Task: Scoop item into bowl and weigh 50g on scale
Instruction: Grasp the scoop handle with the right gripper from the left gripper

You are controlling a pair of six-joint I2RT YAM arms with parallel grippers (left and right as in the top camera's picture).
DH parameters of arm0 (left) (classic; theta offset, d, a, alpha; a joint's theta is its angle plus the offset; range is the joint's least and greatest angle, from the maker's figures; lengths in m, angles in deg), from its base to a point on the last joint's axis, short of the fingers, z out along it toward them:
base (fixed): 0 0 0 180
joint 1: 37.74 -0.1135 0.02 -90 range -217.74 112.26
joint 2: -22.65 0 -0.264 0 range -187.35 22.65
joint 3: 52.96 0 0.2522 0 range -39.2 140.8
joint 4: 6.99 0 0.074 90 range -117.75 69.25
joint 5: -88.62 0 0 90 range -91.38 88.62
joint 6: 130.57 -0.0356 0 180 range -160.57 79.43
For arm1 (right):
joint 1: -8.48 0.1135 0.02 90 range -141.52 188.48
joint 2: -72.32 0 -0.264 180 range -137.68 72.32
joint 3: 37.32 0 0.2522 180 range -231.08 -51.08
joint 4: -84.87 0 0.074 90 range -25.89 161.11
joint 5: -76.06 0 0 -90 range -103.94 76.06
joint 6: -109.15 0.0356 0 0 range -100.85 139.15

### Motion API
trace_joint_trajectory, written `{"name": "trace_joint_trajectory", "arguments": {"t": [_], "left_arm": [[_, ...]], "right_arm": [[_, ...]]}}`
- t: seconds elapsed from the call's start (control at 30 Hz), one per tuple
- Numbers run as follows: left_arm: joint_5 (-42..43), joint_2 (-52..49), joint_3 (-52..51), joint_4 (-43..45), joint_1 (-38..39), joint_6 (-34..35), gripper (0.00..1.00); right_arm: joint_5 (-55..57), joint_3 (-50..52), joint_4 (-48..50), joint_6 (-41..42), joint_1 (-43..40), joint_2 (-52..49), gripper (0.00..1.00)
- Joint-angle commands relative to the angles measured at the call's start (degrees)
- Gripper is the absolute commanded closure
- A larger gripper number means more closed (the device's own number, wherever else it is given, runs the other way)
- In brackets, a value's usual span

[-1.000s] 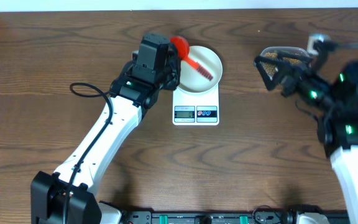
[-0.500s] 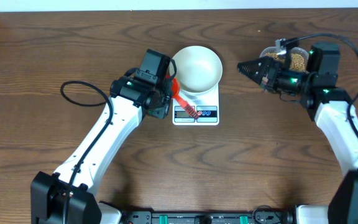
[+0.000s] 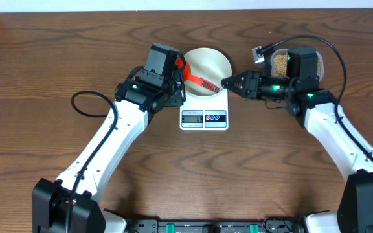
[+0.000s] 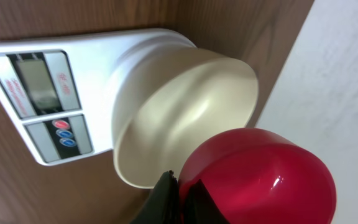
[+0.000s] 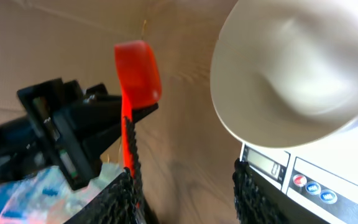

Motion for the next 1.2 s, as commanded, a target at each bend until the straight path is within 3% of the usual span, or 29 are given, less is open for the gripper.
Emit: {"name": "trace_joint_trajectory", "arguments": {"t": [0.0,0.23,0.5,1.17], "left_arm": [[0.79,-0.17,0.31,0.92,-0.09,5.81,0.93],[1.03,-0.17,0.31,2.75,-0.09,6.25,0.93],[3.02,-0.17,0.31,3.63,-0.09,6.91,0.93],[5.01,-0.17,0.31,2.71,1.40,6.62,0.93]], "right_arm": [[3.52,-0.55,2.80,3.08,2.38,0.15,0.51],[2.84,-0.55,14.60,5.07,5.11,0.15,0.48],[2.91,-0.55,14.93,2.16,7.28,0.15,0.48],[10.16,-0.55,12.20,1.18,10.14,0.15,0.80]]}}
